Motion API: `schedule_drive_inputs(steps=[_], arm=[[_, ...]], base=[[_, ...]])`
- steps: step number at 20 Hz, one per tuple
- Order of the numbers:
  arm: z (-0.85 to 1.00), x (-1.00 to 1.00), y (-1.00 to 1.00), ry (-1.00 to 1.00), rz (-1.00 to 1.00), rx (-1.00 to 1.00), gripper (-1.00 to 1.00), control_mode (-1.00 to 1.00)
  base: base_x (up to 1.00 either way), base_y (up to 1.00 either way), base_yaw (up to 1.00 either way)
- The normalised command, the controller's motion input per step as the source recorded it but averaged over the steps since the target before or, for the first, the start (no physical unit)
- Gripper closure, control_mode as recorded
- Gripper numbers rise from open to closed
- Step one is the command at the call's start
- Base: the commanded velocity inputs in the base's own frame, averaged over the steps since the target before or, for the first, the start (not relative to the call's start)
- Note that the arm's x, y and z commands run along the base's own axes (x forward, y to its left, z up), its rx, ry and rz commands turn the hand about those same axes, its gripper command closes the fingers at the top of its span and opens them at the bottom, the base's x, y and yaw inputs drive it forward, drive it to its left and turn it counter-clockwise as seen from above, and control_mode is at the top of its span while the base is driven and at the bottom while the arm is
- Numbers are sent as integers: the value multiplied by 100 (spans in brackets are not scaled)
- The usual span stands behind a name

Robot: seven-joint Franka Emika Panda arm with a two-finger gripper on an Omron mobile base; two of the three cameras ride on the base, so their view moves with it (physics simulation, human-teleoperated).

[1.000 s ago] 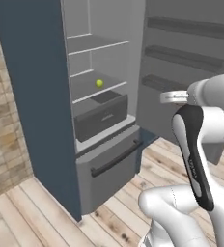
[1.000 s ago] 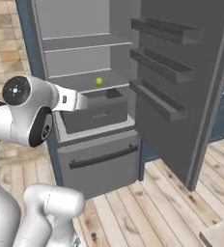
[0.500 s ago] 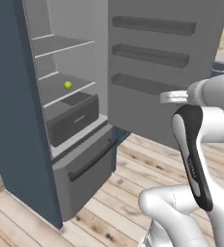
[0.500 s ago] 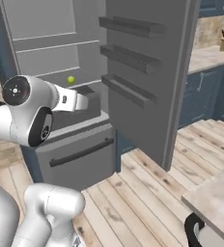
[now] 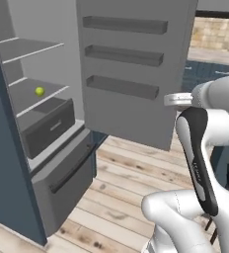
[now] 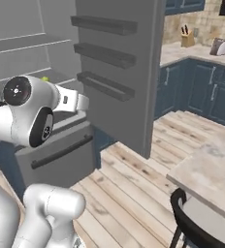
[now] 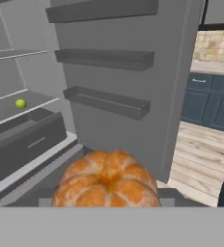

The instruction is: Retrieve the tangerine and pear from the fridge and place them into the bowl on the dining table.

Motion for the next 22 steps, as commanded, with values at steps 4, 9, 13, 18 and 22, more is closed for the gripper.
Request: schedule_drive_inputs(steps=[4, 9, 13, 18, 22], arm=[[0, 0, 0, 0, 0, 0, 100, 100], [0, 0, 0, 0, 0, 0, 100, 100], [0, 0, 0, 0, 0, 0, 100, 100], [0, 0, 0, 0, 0, 0, 100, 100], [0, 0, 0, 0, 0, 0, 100, 100]], base=[[-52, -3, -33], [-43, -28, -32], [-38, -52, -28], [-24, -71, -20], [-24, -77, -17]])
